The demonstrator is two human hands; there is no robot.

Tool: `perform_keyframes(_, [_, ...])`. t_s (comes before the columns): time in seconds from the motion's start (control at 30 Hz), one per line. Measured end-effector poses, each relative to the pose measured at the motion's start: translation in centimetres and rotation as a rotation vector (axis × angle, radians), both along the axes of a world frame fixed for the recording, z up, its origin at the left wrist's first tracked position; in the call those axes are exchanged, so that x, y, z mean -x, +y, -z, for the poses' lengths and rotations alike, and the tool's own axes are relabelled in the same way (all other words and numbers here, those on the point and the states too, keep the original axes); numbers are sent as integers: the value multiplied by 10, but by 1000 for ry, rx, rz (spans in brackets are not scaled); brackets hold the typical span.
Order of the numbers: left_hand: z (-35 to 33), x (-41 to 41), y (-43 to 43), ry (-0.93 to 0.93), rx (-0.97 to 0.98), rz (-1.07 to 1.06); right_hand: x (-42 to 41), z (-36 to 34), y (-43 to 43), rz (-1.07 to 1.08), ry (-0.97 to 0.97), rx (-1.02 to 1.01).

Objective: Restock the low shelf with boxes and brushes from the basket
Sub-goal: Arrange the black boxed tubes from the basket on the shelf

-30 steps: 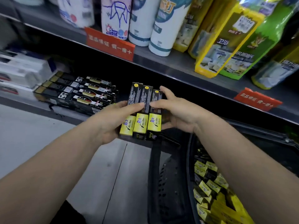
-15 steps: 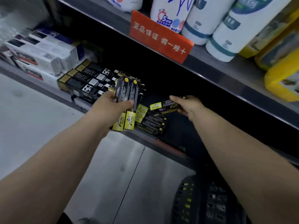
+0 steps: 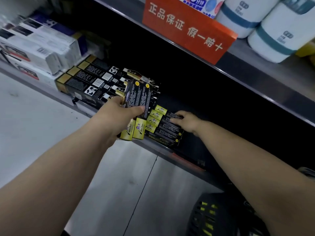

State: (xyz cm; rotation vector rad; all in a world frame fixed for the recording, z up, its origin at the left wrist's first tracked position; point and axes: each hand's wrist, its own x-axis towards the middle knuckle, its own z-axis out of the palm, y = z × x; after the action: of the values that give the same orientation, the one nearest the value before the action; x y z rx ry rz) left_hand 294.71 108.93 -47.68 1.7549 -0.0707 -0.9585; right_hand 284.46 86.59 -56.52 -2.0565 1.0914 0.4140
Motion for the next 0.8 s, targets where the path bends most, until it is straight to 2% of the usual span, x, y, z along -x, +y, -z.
perform_keyframes(0.1, [2, 0, -4, 16, 8, 7, -2, -6, 7, -61, 23, 24])
perform_keyframes(0.2, [2, 2, -8, 52, 21, -8, -6, -21, 13, -280, 224, 258])
perform_keyframes(0.23, [1, 3, -9, 66, 21, -13, -9, -31, 17, -326, 217, 315])
perform_keyframes(0.4, [-3, 8, -11, 152, 46, 33, -22, -95, 45, -484, -283, 169])
perform_keyframes(0.47, [-6, 10, -12, 216, 72, 45, -18, -112, 53, -602, -363, 217])
perform_keyframes(0.57, [-14, 14, -12, 304, 127, 76, -8, -127, 57, -659, -412, 294])
perform_keyframes(0.7, [-16, 16, -13, 310, 103, 66, 5, -127, 37, -707, -333, 405])
perform_keyframes(0.8, [-13, 11, -15, 256, 63, -47, 12, -105, 8, -539, -147, 487])
